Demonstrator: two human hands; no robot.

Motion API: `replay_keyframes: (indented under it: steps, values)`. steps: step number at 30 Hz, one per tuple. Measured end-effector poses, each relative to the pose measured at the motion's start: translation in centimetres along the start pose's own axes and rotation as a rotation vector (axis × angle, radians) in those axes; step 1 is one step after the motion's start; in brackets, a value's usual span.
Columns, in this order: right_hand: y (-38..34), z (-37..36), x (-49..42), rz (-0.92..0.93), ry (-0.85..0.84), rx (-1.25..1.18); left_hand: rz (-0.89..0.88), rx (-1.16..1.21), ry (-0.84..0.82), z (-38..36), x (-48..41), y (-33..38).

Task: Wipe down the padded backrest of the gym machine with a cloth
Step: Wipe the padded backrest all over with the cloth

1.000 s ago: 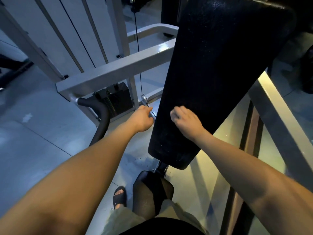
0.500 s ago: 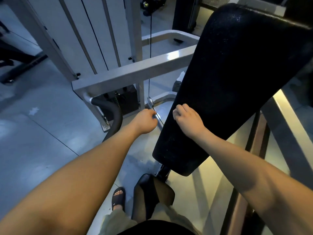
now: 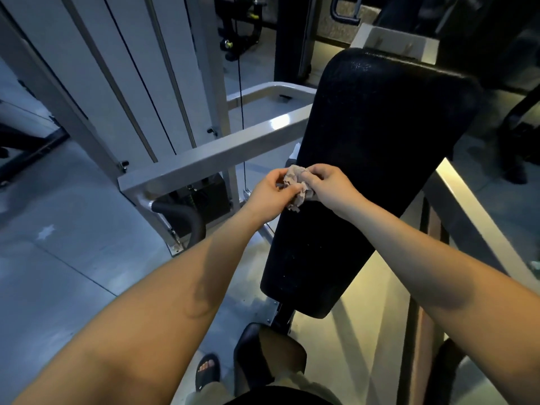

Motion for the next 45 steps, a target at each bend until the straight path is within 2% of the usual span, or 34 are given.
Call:
replay_keyframes:
  steps: [1, 4, 7, 9, 11, 16, 18, 20, 23, 28, 35, 37, 39, 42, 43, 45]
  values:
    - [-0.3, 0.3, 0.1, -0.003, -0.022, 0.051, -0.003, -0.033, 0.039, -0.1, -0.3, 0.4]
    - [-1.5, 2.1, -0.4, 0.125, 0.033, 0.509, 0.02, -0.076, 0.169, 0.2, -1.5, 1.0]
    - [-3.4, 3.7, -1.0, 0.482, 0.168, 0.911, 0.097, -0.07, 0.348, 1.3, -3.0, 1.0]
    - [-4.4, 4.0, -1.1, 0.72, 0.244, 1.27, 0.128, -0.044, 0.435, 1.9, -3.8, 1.4]
    - [-4.4, 4.5, -1.3, 0.837, 0.286, 1.477, 0.129, -0.033, 0.448, 1.9, -4.6, 1.8]
    - [-2.5, 5.8, -2.5, 1.074, 0.418, 1.592, -0.069, -0.001, 0.307, -1.5, -5.7, 2.6]
    - [-2.2, 5.7, -3.1, 1.11, 0.439, 1.632, -0.085, 0.026, 0.223, -2.9, -5.2, 1.2]
    - [-2.0, 5.7, -3.5, 1.112, 0.432, 1.68, -0.054, 0.002, 0.19, -3.6, -4.9, -0.4]
    - [-1.7, 5.7, -3.6, 1.094, 0.423, 1.702, -0.019, -0.04, 0.247, -3.3, -6.3, -0.3]
    - [-1.7, 5.7, -3.8, 1.083, 0.437, 1.711, -0.183, -0.019, 0.209, -2.7, -8.0, 3.3]
    - [-1.7, 5.7, -3.8, 1.083, 0.441, 1.709, -0.02, -0.052, 0.171, -2.1, -7.2, -2.5]
    - [-1.6, 5.7, -3.8, 1.093, 0.463, 1.71, -0.044, 0.04, 0.161, -2.0, -7.7, -0.7]
    - [-1.6, 5.7, -3.8, 1.099, 0.47, 1.687, -0.144, 0.102, 0.164, -1.8, -8.5, 3.0]
    - [-1.5, 5.6, -3.8, 1.094, 0.431, 1.683, -0.311, 0.007, 0.179, -1.1, -9.7, 7.3]
    - [-1.5, 5.6, -3.8, 1.1, 0.435, 1.68, -0.314, -0.046, 0.17, -1.1, -9.7, 7.1]
    - [-1.6, 5.7, -3.7, 1.112, 0.465, 1.676, -0.21, -0.152, 0.15, -1.2, -9.5, 3.8]
Point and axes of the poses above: each hand's wrist, its own x-axis away from the middle knuckle, its own z-axis out of the back of the hand, y = z × x, the point moved 4 cm from there along -x, towards the middle knuckle, and after that the axes turned 5 degrees about z, right-handed, at the moved point
